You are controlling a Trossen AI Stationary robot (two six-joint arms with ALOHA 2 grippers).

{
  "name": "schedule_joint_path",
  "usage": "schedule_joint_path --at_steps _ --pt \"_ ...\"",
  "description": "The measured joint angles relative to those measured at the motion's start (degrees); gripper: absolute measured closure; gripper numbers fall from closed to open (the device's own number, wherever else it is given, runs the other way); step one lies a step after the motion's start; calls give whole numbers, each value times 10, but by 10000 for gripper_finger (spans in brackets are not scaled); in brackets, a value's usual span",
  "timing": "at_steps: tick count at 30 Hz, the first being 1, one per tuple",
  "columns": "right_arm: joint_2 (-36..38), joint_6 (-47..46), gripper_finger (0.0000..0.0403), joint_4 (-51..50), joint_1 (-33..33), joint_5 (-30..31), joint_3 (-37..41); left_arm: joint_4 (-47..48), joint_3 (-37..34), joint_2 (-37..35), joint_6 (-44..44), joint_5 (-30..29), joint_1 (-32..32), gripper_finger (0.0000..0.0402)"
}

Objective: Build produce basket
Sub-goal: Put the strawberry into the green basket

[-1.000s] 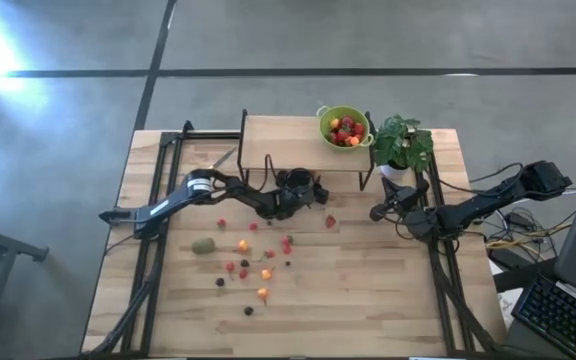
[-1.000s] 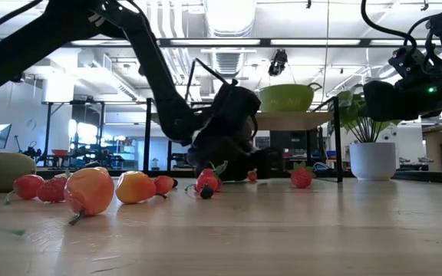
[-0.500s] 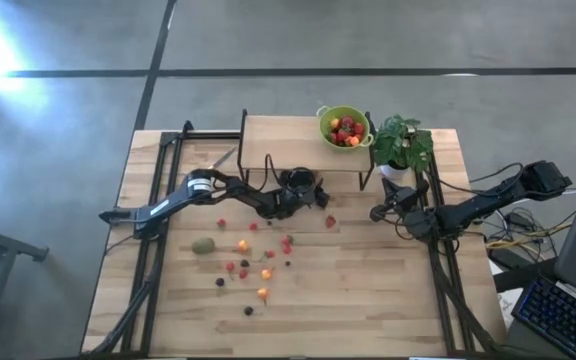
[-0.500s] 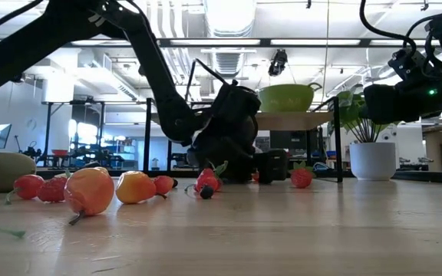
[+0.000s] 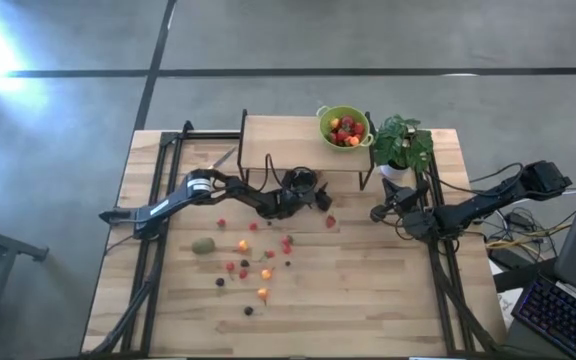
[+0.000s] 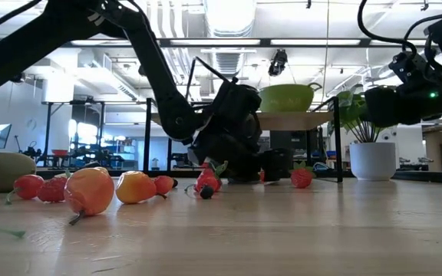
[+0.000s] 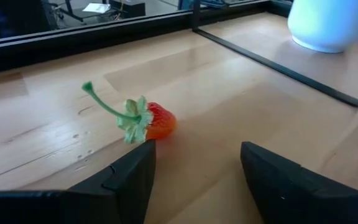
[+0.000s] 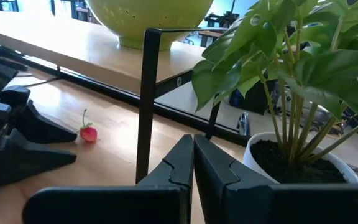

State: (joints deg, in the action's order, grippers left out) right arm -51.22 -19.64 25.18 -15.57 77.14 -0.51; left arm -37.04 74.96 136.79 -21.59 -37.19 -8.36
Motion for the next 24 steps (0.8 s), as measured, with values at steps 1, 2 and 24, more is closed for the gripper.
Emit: schedule_joint_path --at_steps 1,2,24 --pt "0 -1 394 -1 0 0 0 0 0 0 -1 -5 0 161" --pt "0 -1 394 -1 0 0 0 1 0 0 -1 -11 0 161" --pt "0 -1 394 -1 0 -1 0 25 9 0 -7 -54 -7 80"
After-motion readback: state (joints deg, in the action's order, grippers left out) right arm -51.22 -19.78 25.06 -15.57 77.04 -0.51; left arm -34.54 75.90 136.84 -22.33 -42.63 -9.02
